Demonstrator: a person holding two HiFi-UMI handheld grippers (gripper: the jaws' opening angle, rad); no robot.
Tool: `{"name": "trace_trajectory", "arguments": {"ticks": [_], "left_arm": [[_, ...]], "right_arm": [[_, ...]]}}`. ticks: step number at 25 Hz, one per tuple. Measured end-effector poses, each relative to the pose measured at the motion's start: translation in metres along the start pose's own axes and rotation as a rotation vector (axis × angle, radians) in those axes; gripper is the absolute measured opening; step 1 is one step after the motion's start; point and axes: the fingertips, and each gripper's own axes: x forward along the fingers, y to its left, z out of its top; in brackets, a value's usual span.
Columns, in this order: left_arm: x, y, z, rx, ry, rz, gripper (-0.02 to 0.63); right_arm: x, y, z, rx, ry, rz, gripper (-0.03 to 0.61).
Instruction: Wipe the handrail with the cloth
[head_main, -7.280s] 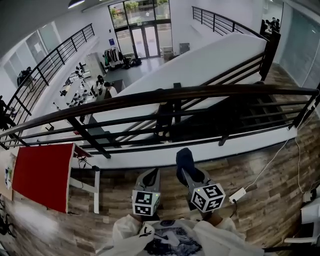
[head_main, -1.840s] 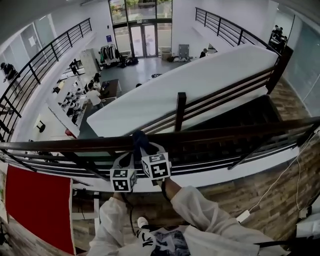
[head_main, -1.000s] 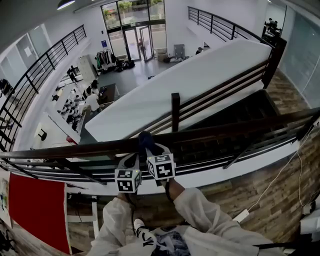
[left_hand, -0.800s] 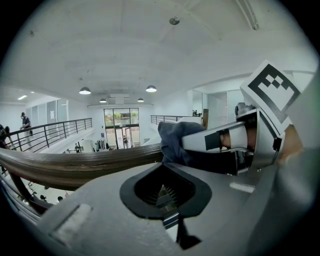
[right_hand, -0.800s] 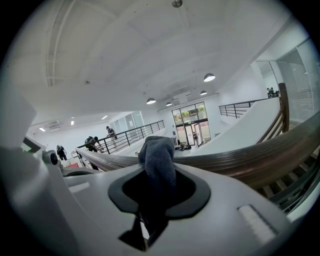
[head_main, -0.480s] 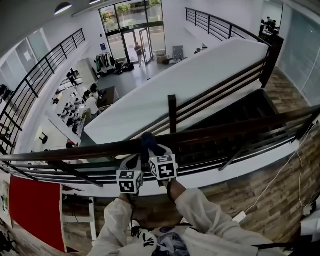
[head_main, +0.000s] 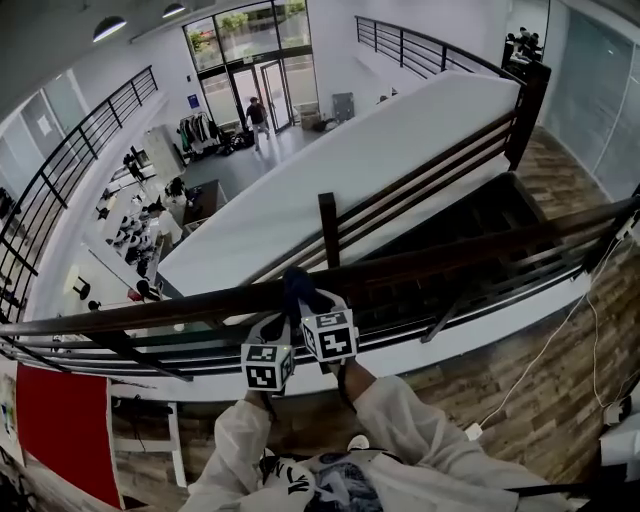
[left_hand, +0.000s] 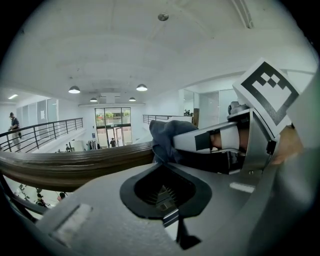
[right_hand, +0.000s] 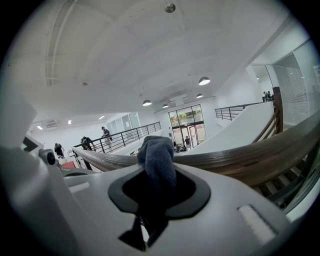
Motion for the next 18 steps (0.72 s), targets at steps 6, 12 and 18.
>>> {"name": "trace_trajectory", "arguments": {"ticks": [6,12,18], "left_arm": [[0.025,-0.044,0.01,-0.018,-0.006,-0.054,0.003],[0.05,-0.092,0.016,-0.032,-0.008,-0.128,0.003],[0.074,-0.14,0.028,-0.01,-0.011,-0.213,0.003]], "right_arm": [[-0.024,-0.047,0.004,-0.008,-0.019,-0.042,0.08],[-0.047,-0.098,0.008,0.009,-0.043,-0.108,0.08],[-0.07,-0.151,0.011,0.043,-0.065,-0.185,0.08]]}}
